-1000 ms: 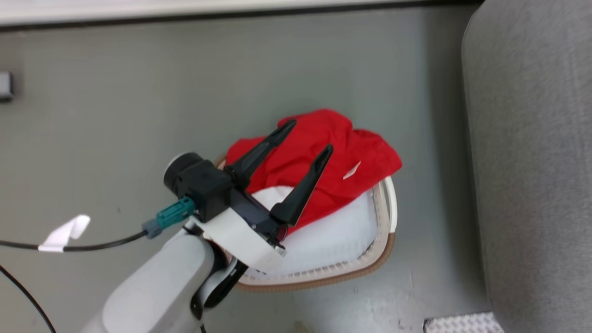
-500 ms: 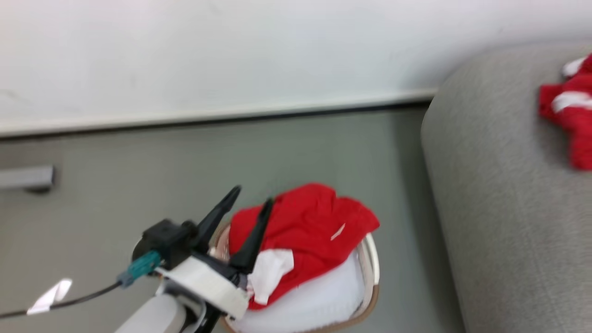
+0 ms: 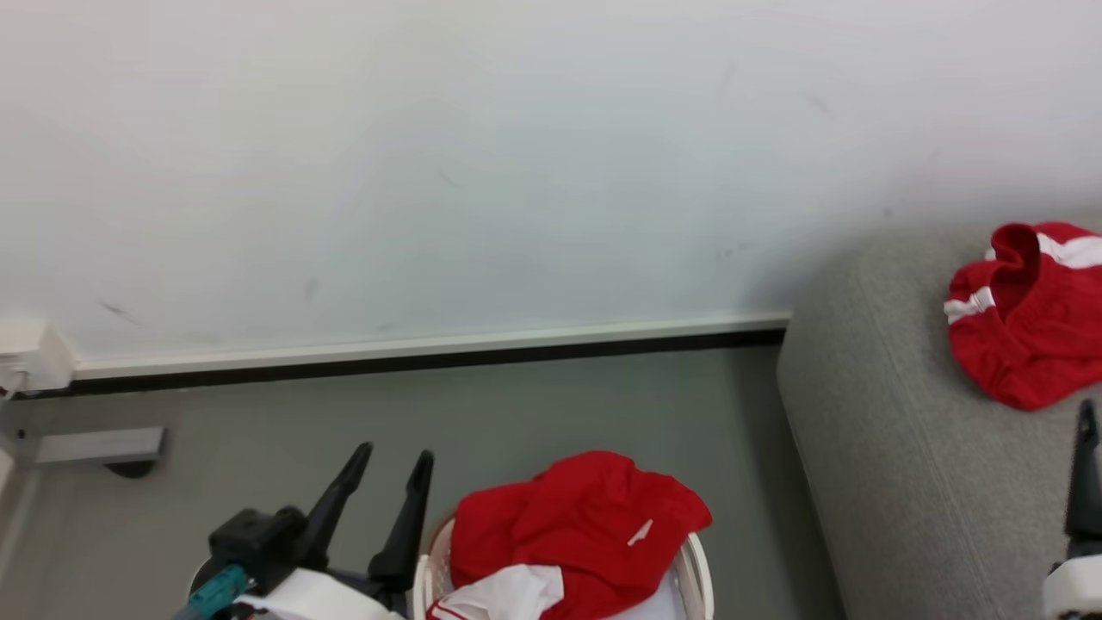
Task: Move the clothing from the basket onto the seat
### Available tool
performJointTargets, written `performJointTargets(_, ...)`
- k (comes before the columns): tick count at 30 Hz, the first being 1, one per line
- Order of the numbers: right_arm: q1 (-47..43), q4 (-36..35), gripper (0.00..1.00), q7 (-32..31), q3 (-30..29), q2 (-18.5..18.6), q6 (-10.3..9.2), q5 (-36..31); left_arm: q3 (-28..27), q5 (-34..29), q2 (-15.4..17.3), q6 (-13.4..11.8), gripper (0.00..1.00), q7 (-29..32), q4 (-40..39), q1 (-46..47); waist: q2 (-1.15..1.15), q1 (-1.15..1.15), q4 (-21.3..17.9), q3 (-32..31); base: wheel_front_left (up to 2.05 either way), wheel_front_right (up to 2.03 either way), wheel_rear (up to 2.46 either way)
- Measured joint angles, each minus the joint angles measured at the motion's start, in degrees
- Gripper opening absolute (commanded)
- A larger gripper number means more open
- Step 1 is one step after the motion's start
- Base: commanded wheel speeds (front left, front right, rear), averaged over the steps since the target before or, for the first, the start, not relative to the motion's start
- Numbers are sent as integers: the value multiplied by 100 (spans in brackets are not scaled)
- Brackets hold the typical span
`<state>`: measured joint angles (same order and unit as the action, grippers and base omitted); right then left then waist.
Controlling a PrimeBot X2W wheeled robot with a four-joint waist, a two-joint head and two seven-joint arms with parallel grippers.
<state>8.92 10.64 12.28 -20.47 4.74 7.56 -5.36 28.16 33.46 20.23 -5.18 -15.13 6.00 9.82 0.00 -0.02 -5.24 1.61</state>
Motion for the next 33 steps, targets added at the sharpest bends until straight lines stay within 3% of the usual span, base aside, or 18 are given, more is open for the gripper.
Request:
performJointTargets(8, -630, -76, 100, 224, 735, -133, 0, 243, -862, -508, -264, -36, 100, -1, 272, -630, 0, 0, 342, -372, 0, 0, 0)
performJointTargets(22, -1151, 546, 100, 276, 1855, -190, 0, 942, -2178, -1384, -932, 478, 100, 0, 742, -1388, 0, 1, 441, -587, 0, 0, 0)
performJointTargets(33, -1139, 576, 100, 276, 2051, -192, 0, 1068, -2759, -1824, -1359, 921, 100, 0, 903, -1384, 0, 2, 433, -560, 0, 0, 0)
